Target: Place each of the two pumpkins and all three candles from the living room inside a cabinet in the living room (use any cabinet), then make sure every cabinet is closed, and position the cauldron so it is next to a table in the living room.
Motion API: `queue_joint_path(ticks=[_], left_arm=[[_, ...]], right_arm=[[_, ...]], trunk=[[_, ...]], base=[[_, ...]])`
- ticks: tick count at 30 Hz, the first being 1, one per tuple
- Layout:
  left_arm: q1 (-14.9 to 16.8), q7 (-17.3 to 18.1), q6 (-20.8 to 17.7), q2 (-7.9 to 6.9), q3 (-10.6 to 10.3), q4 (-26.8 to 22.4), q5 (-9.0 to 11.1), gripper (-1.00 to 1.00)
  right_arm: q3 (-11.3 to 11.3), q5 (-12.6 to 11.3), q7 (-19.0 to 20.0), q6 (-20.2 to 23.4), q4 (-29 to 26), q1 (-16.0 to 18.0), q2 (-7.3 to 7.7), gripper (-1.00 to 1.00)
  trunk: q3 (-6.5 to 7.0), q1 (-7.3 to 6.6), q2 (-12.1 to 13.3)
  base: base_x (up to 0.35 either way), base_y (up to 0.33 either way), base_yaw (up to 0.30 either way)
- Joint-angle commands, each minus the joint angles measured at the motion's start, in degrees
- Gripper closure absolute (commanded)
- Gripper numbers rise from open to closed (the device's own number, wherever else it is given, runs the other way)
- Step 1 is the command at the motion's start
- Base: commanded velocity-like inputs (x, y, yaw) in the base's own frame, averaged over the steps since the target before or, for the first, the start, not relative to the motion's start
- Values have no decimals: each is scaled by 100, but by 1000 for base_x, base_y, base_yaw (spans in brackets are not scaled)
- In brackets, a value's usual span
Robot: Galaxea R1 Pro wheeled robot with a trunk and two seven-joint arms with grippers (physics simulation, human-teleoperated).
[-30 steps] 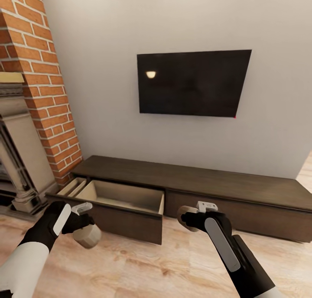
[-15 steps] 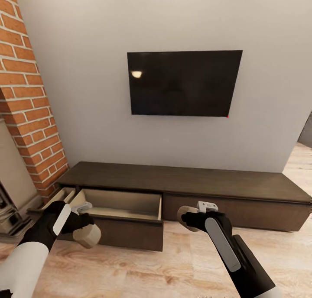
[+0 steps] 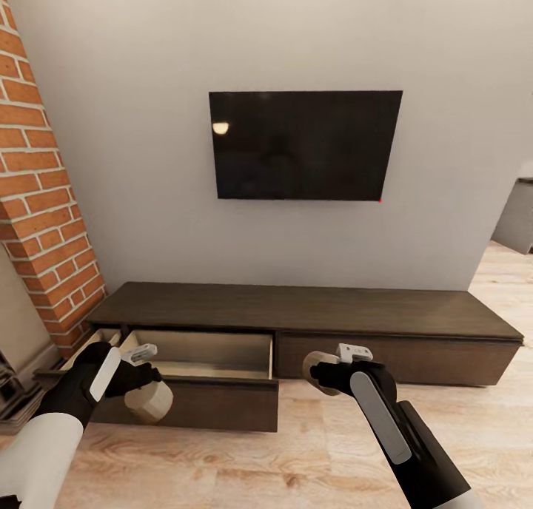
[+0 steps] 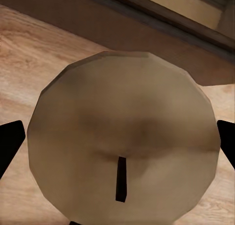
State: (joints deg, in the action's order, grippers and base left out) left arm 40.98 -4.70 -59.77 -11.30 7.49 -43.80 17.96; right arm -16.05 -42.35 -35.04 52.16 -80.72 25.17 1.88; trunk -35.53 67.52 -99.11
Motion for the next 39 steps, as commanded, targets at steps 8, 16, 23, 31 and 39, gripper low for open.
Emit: queue_joint_path(ticks=[8,16,23,31,39], left_arm=[[-2,-40,-23,6,7,-13,50,100],[-3,-40,-23,13,7,-15,48,100],[-3,-48,-23,4,7,-21,42,100],[-10,-89,-23,13,0,-111,35,100],[-36,-112,-23,7,-10,-866,23,100]], right_arm=[[-21,-63,-65,5,3,5,6,100],[-29,-63,-65,5,3,5,1,100],[-30,-63,-65,5,3,5,-3,100],[-30,-63,-65,5,11,5,-3,100],[-32,-63,-65,5,12,5,-3,100]], trunk=[[138,-177,319],[281,-352,640],[407,-506,921],[551,-682,1242],[694,-858,1563]], base=[[0,1,-1],[0,0,0],[0,0,0],[0,0,0],[0,0,0]])
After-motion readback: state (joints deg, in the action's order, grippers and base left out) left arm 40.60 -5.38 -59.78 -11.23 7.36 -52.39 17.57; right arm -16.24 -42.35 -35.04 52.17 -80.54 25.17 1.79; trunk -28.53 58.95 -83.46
